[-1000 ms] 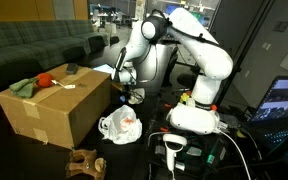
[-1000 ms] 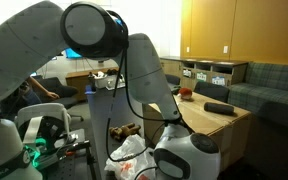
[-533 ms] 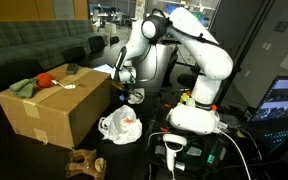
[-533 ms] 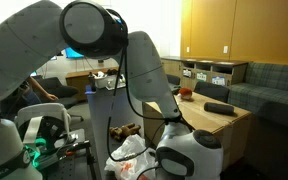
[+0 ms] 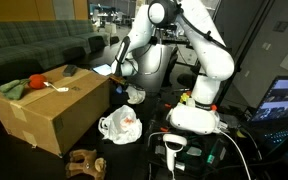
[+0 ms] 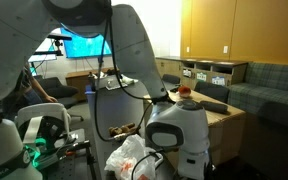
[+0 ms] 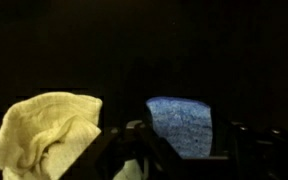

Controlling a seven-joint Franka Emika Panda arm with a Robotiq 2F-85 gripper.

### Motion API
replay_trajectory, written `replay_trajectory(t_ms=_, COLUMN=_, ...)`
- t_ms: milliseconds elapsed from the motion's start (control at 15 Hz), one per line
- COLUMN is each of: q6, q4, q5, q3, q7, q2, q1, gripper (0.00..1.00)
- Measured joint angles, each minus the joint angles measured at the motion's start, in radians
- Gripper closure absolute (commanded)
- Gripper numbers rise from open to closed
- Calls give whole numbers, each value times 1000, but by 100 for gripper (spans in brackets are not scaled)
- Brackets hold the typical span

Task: Put the objects on the table on top of the box and put the objects on the box on the table

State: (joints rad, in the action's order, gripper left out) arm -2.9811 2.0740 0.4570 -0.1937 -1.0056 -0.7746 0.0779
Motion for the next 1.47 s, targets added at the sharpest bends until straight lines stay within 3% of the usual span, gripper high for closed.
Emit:
replay_trajectory(t_ms=267, q6=-55, q4=161, q5=-33, q3=-38, q7=23, q2=179, q1=-105, gripper=70)
replay_trajectory(t_ms=533, q6=-57, q4=275, q5=-85, q3=-154, q7=17, q2=310, q1=-254, gripper=70)
replay_trajectory(t_ms=733, q6=-58, q4=344, q5=-180, q3=-335, q7=-20, q2=386, q1=-440, gripper=70)
replay_trajectory(t_ms=1133, q6=-39, q4=366, q5=-543, q3=-760, q7=-227, q2=438, q1=-889, gripper=70)
replay_trajectory(t_ms=1333, q6=45, q4=323, q5=-638, q3=-906, q7=-263, q2=444, q1=-1109, gripper=70)
replay_trajectory(t_ms=1467, q6=124, q4=276, q5=-679, q3=-943, q7=-262, q2=456, q1=-1213, gripper=70)
